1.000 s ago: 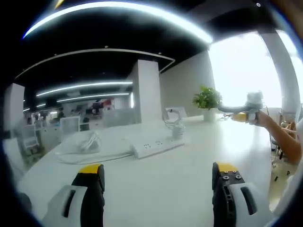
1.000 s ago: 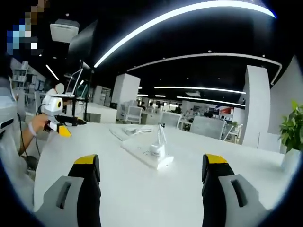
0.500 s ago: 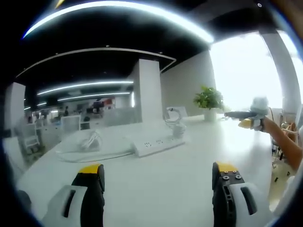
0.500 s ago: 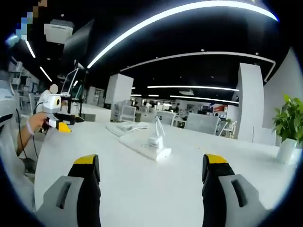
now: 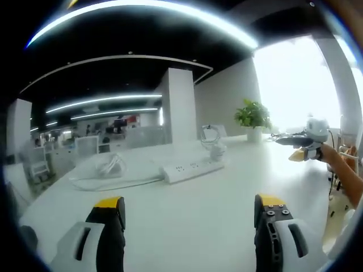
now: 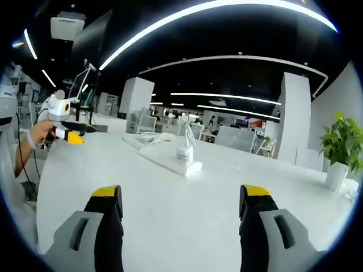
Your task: Straighten the power strip on the desk, plug the charger into it
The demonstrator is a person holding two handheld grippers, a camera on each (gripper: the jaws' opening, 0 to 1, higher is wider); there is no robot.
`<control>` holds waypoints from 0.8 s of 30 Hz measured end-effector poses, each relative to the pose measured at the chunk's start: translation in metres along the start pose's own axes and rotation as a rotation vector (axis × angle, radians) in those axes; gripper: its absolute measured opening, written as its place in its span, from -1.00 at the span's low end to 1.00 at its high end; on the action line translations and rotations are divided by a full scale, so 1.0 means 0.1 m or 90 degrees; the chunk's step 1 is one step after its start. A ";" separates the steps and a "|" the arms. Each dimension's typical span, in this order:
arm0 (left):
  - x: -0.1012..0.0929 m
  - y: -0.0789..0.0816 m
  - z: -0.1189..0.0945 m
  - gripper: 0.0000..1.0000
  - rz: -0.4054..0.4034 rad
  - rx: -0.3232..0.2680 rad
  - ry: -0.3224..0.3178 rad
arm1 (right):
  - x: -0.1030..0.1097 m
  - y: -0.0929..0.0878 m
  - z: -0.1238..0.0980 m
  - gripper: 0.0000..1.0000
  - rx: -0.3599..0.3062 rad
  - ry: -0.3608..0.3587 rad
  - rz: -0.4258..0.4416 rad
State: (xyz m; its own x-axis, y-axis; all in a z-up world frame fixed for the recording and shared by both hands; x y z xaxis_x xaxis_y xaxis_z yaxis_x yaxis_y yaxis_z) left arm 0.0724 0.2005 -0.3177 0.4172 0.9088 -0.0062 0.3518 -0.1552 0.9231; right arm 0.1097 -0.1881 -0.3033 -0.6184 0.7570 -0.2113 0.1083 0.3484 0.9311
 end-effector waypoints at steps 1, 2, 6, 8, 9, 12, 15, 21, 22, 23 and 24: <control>0.01 0.00 0.00 0.95 -0.001 0.000 0.001 | 0.01 0.01 -0.01 0.73 -0.004 0.001 0.006; 0.01 0.00 0.00 0.95 -0.002 0.000 0.001 | 0.02 0.02 -0.01 0.75 -0.008 0.000 0.009; 0.02 -0.01 0.00 0.95 0.000 -0.005 0.001 | 0.04 0.02 -0.01 0.88 -0.013 -0.017 0.013; 0.02 -0.02 0.01 0.95 0.001 -0.004 0.001 | 0.04 0.01 -0.01 0.92 -0.010 -0.024 0.015; 0.02 -0.02 0.01 0.95 0.000 -0.002 0.001 | 0.04 0.00 -0.01 0.92 -0.008 -0.027 0.015; 0.03 -0.03 0.00 0.95 -0.001 -0.003 0.002 | 0.05 0.00 0.00 0.92 -0.005 -0.026 0.017; 0.04 -0.02 -0.01 0.95 -0.006 -0.008 0.005 | 0.07 0.02 -0.01 0.93 -0.009 -0.019 0.025; 0.05 -0.01 0.00 0.95 -0.010 -0.008 0.008 | 0.10 0.08 -0.03 0.99 -0.029 0.000 0.036; 0.05 -0.02 0.00 0.95 -0.009 -0.007 0.008 | 0.10 0.08 -0.04 1.00 -0.031 0.003 0.038; 0.04 -0.02 0.00 0.96 -0.010 -0.007 0.007 | 0.10 0.09 -0.04 1.00 -0.031 0.004 0.039; 0.04 -0.02 0.01 0.96 -0.010 -0.006 0.006 | 0.10 0.10 -0.05 1.00 -0.035 0.004 0.041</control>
Point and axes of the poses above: the point that each gripper's makers call its tool centre point, and the gripper's own axes: z roughly forward along the fingers, x roughly to its left, y roughly out of its top, the point moved 7 cm from there along -z, roughly backward along the fingers, and after that the axes turned 14 degrees about x, right-handed, at the moved point
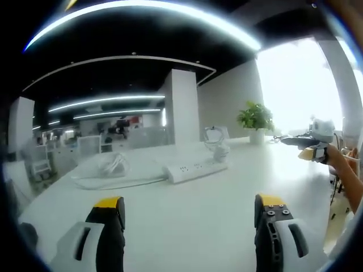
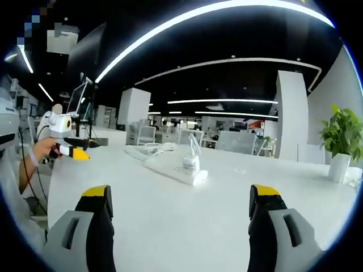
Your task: Straighten the power strip on the desk, plug the charger into it
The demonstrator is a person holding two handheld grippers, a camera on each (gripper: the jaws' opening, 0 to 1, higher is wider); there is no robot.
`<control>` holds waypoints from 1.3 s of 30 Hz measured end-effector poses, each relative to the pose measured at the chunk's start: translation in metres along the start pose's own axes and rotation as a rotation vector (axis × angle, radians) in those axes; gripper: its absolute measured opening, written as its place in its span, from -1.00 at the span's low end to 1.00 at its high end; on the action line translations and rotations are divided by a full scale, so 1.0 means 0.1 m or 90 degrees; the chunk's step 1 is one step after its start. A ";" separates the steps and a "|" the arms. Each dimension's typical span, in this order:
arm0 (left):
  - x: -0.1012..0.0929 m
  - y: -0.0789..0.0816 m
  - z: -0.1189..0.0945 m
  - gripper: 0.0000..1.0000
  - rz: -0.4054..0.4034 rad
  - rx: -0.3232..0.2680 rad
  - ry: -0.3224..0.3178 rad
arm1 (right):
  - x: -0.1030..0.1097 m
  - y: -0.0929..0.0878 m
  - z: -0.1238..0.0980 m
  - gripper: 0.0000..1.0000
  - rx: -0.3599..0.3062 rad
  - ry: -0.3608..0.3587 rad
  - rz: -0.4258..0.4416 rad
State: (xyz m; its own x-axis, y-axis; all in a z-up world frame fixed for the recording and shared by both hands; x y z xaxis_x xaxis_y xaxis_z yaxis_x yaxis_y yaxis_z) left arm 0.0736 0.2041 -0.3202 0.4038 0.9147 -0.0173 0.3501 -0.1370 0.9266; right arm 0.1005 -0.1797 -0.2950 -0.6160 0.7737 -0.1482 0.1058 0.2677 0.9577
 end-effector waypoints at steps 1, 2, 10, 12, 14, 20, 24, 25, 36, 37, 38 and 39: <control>0.00 0.00 0.00 0.96 0.000 0.001 -0.001 | 0.00 0.01 -0.01 1.00 -0.004 0.000 -0.001; 0.00 -0.01 0.00 0.96 -0.001 0.001 -0.001 | 0.00 0.01 -0.01 1.00 -0.006 0.001 -0.001; -0.01 -0.01 0.01 0.97 -0.003 0.002 0.000 | 0.02 -0.03 0.01 1.00 0.010 0.000 -0.009; -0.01 -0.01 0.00 0.98 -0.003 0.001 0.000 | 0.03 -0.05 0.02 1.00 0.017 0.002 -0.012; -0.01 -0.01 0.00 0.98 -0.004 0.001 0.000 | 0.03 -0.06 0.02 1.00 0.020 0.002 -0.014; 0.00 -0.01 -0.01 0.99 -0.010 0.003 0.002 | 0.03 -0.08 0.02 1.00 0.024 0.001 -0.016; 0.01 0.00 -0.01 0.99 -0.017 0.001 0.004 | 0.04 -0.09 0.01 1.00 0.023 0.002 -0.017; 0.01 0.00 -0.02 0.99 -0.017 0.001 0.004 | 0.04 -0.08 0.01 1.00 0.022 0.001 -0.017; 0.02 0.00 -0.02 0.99 -0.016 -0.002 0.006 | 0.02 -0.08 -0.01 0.99 0.020 -0.003 -0.012; 0.02 0.00 -0.02 0.99 -0.017 -0.002 0.006 | 0.02 -0.08 -0.01 0.99 0.019 -0.002 -0.013; 0.03 0.00 -0.03 0.99 -0.017 -0.002 0.007 | 0.02 -0.08 -0.02 0.99 0.019 -0.002 -0.014; 0.03 0.00 -0.03 0.99 -0.017 -0.002 0.007 | 0.02 -0.08 -0.02 0.99 0.019 -0.002 -0.013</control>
Point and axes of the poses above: the point that each gripper's makers call its tool centre point, and the gripper's own axes: z roughly forward along the fingers, x roughly to its left, y roughly out of its top, the point moved 7 cm from there along -z, roughly backward along the fingers, and after that the axes turned 14 degrees about x, right-handed, at the moved point
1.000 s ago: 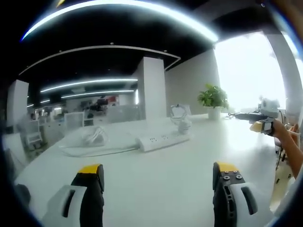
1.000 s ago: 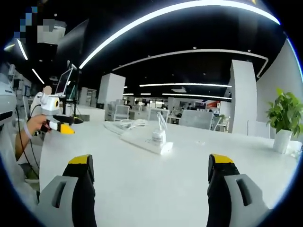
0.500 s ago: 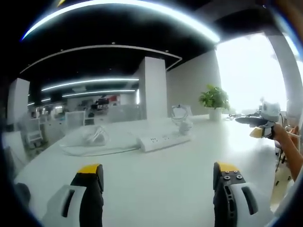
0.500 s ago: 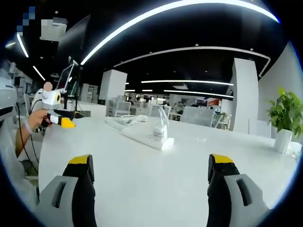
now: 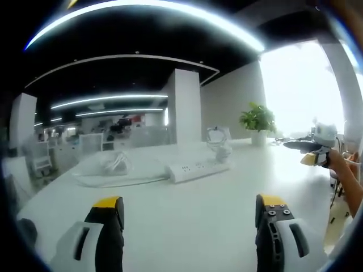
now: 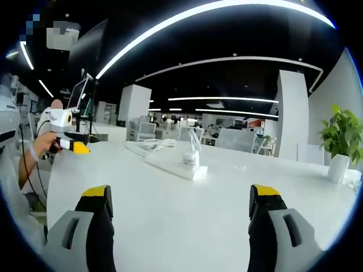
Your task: Straighten the power strip on the desk, plug the charger into it
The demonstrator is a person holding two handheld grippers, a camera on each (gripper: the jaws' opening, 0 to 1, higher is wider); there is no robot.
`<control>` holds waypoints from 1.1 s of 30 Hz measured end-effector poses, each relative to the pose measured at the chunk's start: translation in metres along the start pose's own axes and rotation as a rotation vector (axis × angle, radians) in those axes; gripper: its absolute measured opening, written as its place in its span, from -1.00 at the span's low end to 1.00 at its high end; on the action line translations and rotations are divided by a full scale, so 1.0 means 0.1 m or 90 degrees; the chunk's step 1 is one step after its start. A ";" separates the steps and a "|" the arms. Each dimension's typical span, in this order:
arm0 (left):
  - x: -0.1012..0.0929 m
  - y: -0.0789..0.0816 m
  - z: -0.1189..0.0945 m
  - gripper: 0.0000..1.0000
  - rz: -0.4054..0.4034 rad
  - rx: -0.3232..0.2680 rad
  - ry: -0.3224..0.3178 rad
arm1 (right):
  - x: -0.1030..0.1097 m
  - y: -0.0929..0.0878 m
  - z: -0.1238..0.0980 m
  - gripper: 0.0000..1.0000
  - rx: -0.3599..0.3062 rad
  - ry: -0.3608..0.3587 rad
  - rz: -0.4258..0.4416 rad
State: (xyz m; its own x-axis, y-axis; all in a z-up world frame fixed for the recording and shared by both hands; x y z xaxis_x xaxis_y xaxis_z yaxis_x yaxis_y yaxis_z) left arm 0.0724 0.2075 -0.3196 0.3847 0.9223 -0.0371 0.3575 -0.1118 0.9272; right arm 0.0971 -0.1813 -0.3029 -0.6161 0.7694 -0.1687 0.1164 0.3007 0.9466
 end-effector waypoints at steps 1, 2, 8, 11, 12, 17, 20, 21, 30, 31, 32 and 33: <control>0.00 0.00 0.00 0.99 0.000 0.000 0.000 | 0.00 0.00 0.00 0.99 0.001 0.000 -0.001; 0.00 0.00 0.00 0.99 -0.001 0.000 0.000 | 0.00 0.00 0.00 0.99 0.002 0.000 -0.003; -0.01 0.00 0.00 0.99 0.001 0.000 0.000 | 0.03 -0.02 0.01 0.99 0.006 0.006 -0.004; 0.00 0.01 -0.01 0.99 0.001 -0.001 0.002 | 0.04 -0.01 0.02 0.99 0.005 0.007 -0.006; 0.00 0.01 -0.01 0.99 0.000 -0.002 0.002 | 0.04 0.00 0.02 0.99 0.004 0.007 -0.006; -0.01 0.01 -0.02 0.99 0.003 -0.001 0.003 | 0.04 0.01 0.02 0.97 0.000 0.007 -0.006; -0.01 0.01 -0.03 0.99 0.001 -0.003 0.004 | 0.04 0.01 0.02 0.97 0.001 0.007 -0.007; -0.01 0.01 -0.03 0.99 0.001 -0.003 0.004 | 0.04 0.01 0.02 0.97 0.001 0.006 -0.007; -0.01 -0.01 -0.03 0.99 -0.002 -0.002 0.004 | 0.06 -0.02 0.03 0.94 0.006 0.004 -0.009; -0.01 -0.01 -0.03 0.99 -0.003 -0.002 0.005 | 0.07 -0.02 0.03 0.94 0.007 0.006 -0.009; -0.01 -0.01 -0.03 0.99 -0.003 -0.002 0.005 | 0.07 -0.02 0.03 0.94 0.007 0.006 -0.010; -0.01 -0.01 -0.03 0.99 -0.004 -0.003 0.005 | 0.07 -0.02 0.03 0.94 0.006 0.005 -0.010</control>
Point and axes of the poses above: the point that each gripper's makers call its tool centre point, and the gripper's own axes: z roughly forward along the fingers, x roughly to its left, y roughly out of its top, the point moved 7 cm from there along -z, roughly backward along the fingers, and after that the axes turned 14 degrees about x, right-handed, at the moved point
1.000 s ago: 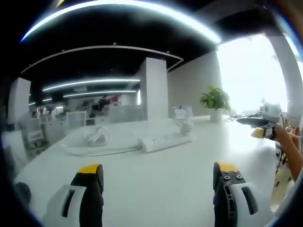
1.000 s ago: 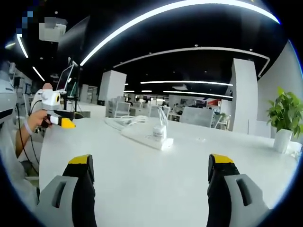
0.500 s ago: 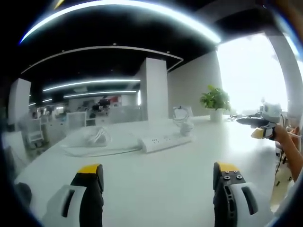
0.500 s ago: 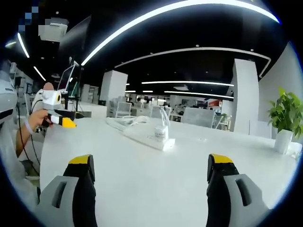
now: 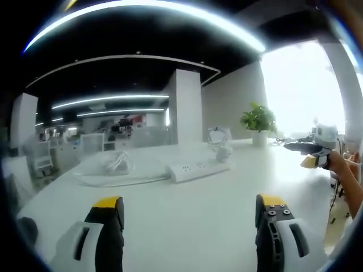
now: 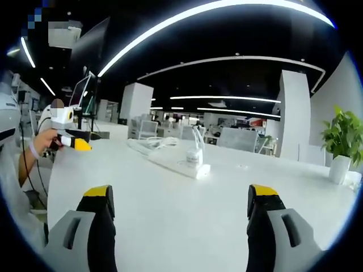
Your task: Straighten the power strip on the desk, plug the charger into it
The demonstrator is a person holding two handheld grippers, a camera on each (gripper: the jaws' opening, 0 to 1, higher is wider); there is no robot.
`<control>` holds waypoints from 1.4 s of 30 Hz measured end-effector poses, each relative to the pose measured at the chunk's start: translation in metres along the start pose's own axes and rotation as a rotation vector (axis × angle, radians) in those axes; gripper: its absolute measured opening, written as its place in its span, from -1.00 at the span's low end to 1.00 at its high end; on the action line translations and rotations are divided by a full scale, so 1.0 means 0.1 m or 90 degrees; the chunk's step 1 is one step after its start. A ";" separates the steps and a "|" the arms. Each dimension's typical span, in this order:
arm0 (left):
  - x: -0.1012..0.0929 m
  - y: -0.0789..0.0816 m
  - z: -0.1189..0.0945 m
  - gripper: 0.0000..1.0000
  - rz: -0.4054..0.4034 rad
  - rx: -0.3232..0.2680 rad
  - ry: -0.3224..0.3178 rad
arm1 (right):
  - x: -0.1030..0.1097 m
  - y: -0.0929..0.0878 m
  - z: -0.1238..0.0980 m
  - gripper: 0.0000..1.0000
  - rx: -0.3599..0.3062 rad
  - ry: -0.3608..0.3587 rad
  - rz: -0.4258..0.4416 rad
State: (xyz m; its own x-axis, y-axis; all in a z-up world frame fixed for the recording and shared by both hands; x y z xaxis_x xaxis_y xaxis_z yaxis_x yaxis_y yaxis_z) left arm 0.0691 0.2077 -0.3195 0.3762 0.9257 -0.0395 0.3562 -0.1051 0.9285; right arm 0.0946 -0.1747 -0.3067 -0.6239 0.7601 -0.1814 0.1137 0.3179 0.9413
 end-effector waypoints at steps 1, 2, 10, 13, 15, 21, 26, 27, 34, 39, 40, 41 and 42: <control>0.00 0.00 0.00 0.99 -0.002 0.000 0.000 | 0.00 0.00 0.00 0.94 0.000 0.001 0.000; 0.00 0.00 0.00 0.99 -0.004 -0.001 0.001 | 0.00 -0.01 0.01 0.94 0.002 0.003 -0.001; 0.00 -0.02 0.01 0.99 0.000 0.008 0.004 | -0.02 0.00 -0.03 0.94 -0.008 -0.002 0.004; 0.00 -0.01 0.02 0.99 0.000 0.006 0.003 | -0.06 0.01 -0.05 0.94 -0.011 -0.011 0.007; 0.00 -0.01 0.01 0.99 0.000 0.005 0.004 | -0.07 0.02 -0.06 0.94 -0.011 -0.015 0.006; 0.01 0.00 0.01 0.99 0.000 0.004 0.007 | -0.06 0.02 -0.07 0.94 -0.011 -0.016 0.005; -0.01 0.00 0.03 0.99 0.004 0.007 0.005 | -0.05 0.04 -0.08 0.94 -0.015 -0.014 0.001; -0.01 0.00 0.03 0.99 0.004 0.006 0.004 | -0.05 0.04 -0.07 0.94 -0.015 -0.013 0.002; 0.00 0.01 0.02 0.99 0.007 0.006 0.006 | -0.04 0.02 -0.05 0.93 -0.003 -0.019 -0.007; 0.00 0.04 0.01 0.99 0.005 -0.002 0.010 | -0.04 0.03 -0.06 0.93 -0.007 -0.022 -0.004; 0.01 0.04 0.00 0.99 0.005 -0.003 0.011 | -0.04 0.03 -0.06 0.93 -0.007 -0.023 -0.003; 0.01 0.05 0.00 0.99 0.005 -0.004 0.011 | -0.04 0.03 -0.06 0.92 -0.007 -0.023 -0.003; 0.01 0.05 0.00 0.99 0.004 -0.004 0.011 | -0.04 0.03 -0.06 0.92 -0.007 -0.023 -0.003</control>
State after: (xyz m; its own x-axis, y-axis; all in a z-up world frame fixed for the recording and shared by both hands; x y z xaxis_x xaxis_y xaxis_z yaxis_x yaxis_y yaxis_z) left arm 0.0711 0.2079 -0.3151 0.3629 0.9314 -0.0276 0.3482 -0.1081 0.9312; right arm 0.0924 -0.1805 -0.3013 -0.5963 0.7785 -0.1959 0.1026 0.3159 0.9432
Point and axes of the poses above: the point that each gripper's makers call its tool centre point, and the gripper's own axes: z roughly forward along the fingers, x roughly to its left, y roughly out of its top, the point moved 7 cm from there along -z, roughly backward along the fingers, and after that the axes turned 14 degrees about x, right-handed, at the moved point
